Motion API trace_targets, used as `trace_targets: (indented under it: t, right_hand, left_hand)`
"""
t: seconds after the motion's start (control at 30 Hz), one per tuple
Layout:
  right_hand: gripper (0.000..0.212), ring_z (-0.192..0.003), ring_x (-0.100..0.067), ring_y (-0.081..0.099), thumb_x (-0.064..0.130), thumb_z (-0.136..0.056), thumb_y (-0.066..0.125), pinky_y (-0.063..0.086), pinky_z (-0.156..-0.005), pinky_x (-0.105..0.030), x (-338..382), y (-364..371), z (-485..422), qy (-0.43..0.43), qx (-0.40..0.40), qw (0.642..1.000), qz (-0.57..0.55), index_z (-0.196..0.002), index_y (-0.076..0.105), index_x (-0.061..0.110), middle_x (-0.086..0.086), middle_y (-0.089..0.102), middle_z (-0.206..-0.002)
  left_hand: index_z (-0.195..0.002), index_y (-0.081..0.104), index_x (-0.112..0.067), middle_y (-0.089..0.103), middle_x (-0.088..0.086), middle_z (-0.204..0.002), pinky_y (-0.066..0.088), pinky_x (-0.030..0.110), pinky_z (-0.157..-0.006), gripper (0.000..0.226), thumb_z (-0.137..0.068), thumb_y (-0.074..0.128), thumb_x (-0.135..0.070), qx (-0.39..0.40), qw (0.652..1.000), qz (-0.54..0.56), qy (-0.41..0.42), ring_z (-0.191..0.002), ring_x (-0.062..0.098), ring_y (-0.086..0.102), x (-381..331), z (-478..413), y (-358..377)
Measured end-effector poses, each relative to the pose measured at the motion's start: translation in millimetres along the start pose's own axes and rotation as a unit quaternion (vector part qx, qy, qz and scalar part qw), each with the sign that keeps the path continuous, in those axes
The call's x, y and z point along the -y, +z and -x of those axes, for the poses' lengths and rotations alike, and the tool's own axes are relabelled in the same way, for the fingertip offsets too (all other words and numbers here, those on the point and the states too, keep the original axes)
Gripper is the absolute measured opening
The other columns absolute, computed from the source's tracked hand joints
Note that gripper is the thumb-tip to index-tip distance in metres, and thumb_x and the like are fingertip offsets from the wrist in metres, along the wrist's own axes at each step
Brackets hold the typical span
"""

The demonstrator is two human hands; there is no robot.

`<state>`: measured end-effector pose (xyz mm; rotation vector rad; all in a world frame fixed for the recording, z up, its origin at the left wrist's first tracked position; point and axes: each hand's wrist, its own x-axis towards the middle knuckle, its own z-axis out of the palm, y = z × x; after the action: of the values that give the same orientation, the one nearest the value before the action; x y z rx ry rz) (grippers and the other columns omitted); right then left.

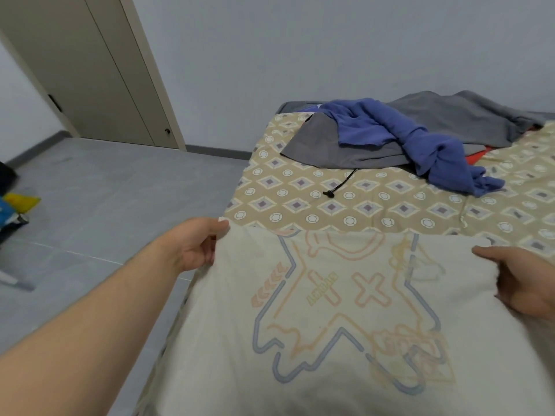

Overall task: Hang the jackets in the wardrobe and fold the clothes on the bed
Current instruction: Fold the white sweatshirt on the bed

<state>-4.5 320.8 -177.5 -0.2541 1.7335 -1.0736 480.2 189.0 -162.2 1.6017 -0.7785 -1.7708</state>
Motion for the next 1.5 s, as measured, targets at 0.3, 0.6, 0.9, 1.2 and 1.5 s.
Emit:
trace_targets:
  t: [0.3,0.6,0.9,1.2,1.5]
  right_hand:
    - [0.052,-0.094,-0.031,0.070,0.018,-0.096,0.063,0.058,-0.072,-0.042,22.8,9.9,8.6,-0.040,-0.039,0.986,0.159,-0.143,0.044,0.007,-0.015,0.066,-0.125]
    - [0.037,-0.074,-0.032,0.065,0.037,-0.087,0.069,0.053,-0.071,-0.037,21.4,1.6,-18.3,-0.062,-0.131,0.978,0.148,-0.107,0.065,0.006,-0.014,0.068,-0.086]
    - [0.030,-0.107,-0.033,0.064,0.028,-0.092,0.065,0.045,-0.088,-0.034,-1.3,7.9,-30.5,-0.204,-0.189,0.917,0.286,-0.103,0.070,0.001,-0.013,0.070,-0.104]
    - [0.041,-0.084,-0.037,0.056,0.037,-0.094,0.055,0.037,-0.073,-0.035,-0.9,6.4,-45.7,-0.230,-0.215,0.881,0.352,-0.072,0.060,0.003,-0.016,0.059,-0.077]
    - [0.033,-0.079,-0.031,0.064,0.035,-0.085,0.071,0.052,-0.073,-0.040,-31.4,-33.2,32.3,-0.076,-0.018,0.994,0.079,-0.103,0.064,0.009,-0.014,0.070,-0.087]
  left_hand:
    - [-0.110,0.061,-0.004,0.073,0.016,-0.096,0.053,0.038,-0.073,0.014,-0.100,0.051,-0.005,-0.032,0.992,-0.126,-0.007,-0.084,0.028,0.068,8.0,-14.4,7.2]
    - [-0.103,0.067,-0.006,0.074,0.016,-0.089,0.057,0.038,-0.068,0.013,-0.094,0.061,-0.014,-0.085,0.993,-0.079,0.003,-0.071,0.029,0.070,16.8,-27.8,7.4]
    - [-0.086,0.068,0.003,0.060,0.009,-0.072,0.040,0.029,-0.058,0.016,-0.088,0.067,-0.013,-0.189,0.925,-0.250,0.214,-0.063,0.021,0.050,32.2,-44.8,14.3]
    - [-0.077,0.062,-0.007,0.066,0.014,-0.078,0.047,0.037,-0.072,0.022,-0.092,0.056,-0.022,-0.227,0.875,-0.354,0.241,-0.081,0.036,0.061,26.8,-58.7,10.3]
    - [-0.088,0.066,-0.017,0.071,0.003,-0.078,0.044,0.029,-0.053,0.020,-0.084,0.071,-0.036,-0.194,0.905,-0.331,0.186,-0.063,0.019,0.066,74.0,41.8,-16.7]
